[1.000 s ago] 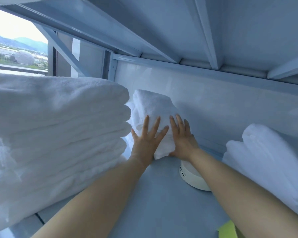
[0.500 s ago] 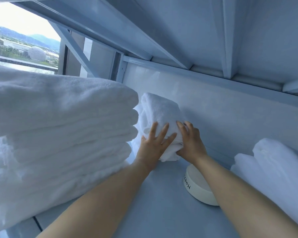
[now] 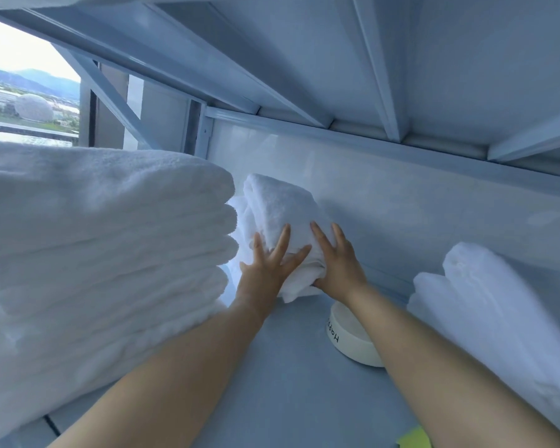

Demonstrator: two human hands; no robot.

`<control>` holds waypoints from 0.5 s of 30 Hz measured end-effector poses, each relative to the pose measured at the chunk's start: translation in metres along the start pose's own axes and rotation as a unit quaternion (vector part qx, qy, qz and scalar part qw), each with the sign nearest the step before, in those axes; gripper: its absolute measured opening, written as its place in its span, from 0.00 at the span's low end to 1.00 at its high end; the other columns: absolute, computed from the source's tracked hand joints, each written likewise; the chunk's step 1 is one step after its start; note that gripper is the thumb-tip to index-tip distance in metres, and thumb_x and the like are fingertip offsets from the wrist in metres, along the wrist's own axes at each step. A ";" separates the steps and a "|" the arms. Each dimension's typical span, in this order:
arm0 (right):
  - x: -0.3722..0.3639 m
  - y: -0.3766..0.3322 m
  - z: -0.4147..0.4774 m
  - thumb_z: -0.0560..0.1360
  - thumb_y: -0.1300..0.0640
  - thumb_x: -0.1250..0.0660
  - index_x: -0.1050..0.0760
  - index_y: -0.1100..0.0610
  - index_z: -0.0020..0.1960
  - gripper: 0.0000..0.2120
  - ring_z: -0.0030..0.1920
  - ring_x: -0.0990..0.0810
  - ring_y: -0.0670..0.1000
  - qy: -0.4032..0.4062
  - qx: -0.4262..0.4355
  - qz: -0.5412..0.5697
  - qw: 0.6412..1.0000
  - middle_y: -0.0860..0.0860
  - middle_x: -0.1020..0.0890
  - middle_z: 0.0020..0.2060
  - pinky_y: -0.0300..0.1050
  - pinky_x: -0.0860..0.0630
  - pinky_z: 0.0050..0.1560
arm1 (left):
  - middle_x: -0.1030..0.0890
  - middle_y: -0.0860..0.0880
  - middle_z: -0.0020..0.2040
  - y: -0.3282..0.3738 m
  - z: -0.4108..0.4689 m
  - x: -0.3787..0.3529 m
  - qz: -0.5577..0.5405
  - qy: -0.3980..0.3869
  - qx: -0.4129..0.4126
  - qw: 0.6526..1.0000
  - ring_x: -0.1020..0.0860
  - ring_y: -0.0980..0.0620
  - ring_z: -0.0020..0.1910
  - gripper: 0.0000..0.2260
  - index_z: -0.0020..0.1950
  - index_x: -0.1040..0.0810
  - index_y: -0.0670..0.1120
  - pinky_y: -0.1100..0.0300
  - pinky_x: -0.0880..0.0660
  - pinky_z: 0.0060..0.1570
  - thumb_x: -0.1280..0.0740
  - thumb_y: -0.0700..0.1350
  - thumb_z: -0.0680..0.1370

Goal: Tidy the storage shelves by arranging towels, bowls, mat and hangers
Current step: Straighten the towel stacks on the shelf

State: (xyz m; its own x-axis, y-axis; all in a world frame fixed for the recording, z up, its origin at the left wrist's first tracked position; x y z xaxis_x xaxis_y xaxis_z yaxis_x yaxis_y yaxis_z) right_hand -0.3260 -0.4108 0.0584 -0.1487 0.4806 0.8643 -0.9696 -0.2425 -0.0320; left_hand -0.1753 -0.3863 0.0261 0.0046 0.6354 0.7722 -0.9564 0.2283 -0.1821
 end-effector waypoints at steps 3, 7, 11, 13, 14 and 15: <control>0.001 0.000 0.004 0.68 0.58 0.28 0.53 0.42 0.75 0.46 0.66 0.34 0.62 0.011 -0.003 0.008 1.000 0.58 0.48 0.72 0.52 0.32 0.63 | 0.62 0.41 0.76 0.000 0.004 -0.010 -0.012 -0.036 -0.050 0.998 0.46 0.30 0.71 0.44 0.71 0.70 0.61 0.50 0.22 0.50 0.38 0.38 0.75; 0.006 -0.001 0.006 0.67 0.66 0.32 0.44 0.44 0.73 0.41 0.59 0.28 0.61 0.036 -0.016 0.019 0.999 0.57 0.40 0.67 0.49 0.28 0.57 | 0.65 0.42 0.75 -0.002 0.010 -0.016 -0.048 -0.045 -0.042 0.997 0.49 0.30 0.71 0.44 0.71 0.71 0.59 0.49 0.22 0.51 0.39 0.36 0.76; 0.008 0.002 0.001 0.67 0.69 0.35 0.40 0.45 0.72 0.38 0.58 0.27 0.61 0.050 -0.023 0.037 0.998 0.56 0.38 0.64 0.48 0.27 0.57 | 0.62 0.43 0.76 0.001 0.011 -0.020 -0.022 -0.059 -0.105 0.993 0.54 0.32 0.73 0.41 0.73 0.71 0.55 0.43 0.31 0.62 0.42 0.35 0.77; 0.011 0.002 -0.004 0.67 0.69 0.36 0.40 0.45 0.72 0.38 0.58 0.28 0.61 0.052 -0.025 0.035 0.998 0.56 0.38 0.64 0.48 0.28 0.57 | 0.61 0.44 0.76 0.001 0.009 -0.016 -0.009 -0.064 -0.111 0.992 0.54 0.32 0.73 0.41 0.72 0.71 0.54 0.42 0.32 0.62 0.42 0.35 0.77; 0.013 0.002 -0.007 0.67 0.70 0.36 0.40 0.45 0.72 0.38 0.57 0.28 0.61 0.054 -0.025 0.033 0.998 0.56 0.38 0.64 0.48 0.28 0.57 | 0.61 0.45 0.76 0.002 0.007 -0.014 -0.004 -0.065 -0.111 0.992 0.53 0.31 0.73 0.41 0.72 0.72 0.54 0.42 0.32 0.62 0.42 0.35 0.76; 0.016 0.001 -0.011 0.67 0.70 0.37 0.39 0.45 0.72 0.38 0.57 0.27 0.61 0.057 -0.025 0.031 0.998 0.56 0.37 0.64 0.48 0.28 0.56 | 0.60 0.44 0.76 0.004 0.004 -0.011 -0.003 -0.065 -0.115 0.991 0.53 0.31 0.73 0.41 0.72 0.72 0.54 0.42 0.32 0.62 0.42 0.35 0.76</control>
State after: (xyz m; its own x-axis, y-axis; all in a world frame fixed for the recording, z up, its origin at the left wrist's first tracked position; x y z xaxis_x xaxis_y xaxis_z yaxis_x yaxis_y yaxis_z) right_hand -0.3316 -0.3943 0.0671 -0.2278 0.5590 0.7972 -0.9656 -0.2349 -0.1111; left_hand -0.1803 -0.3953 0.0195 -0.0424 0.5369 0.8426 -0.8649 0.4025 -0.3000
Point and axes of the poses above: each hand's wrist, its own z-axis towards the middle knuckle, its own x-axis out of the back of the hand, y = z × x, the point moved 4 cm from there along z, towards the middle knuckle
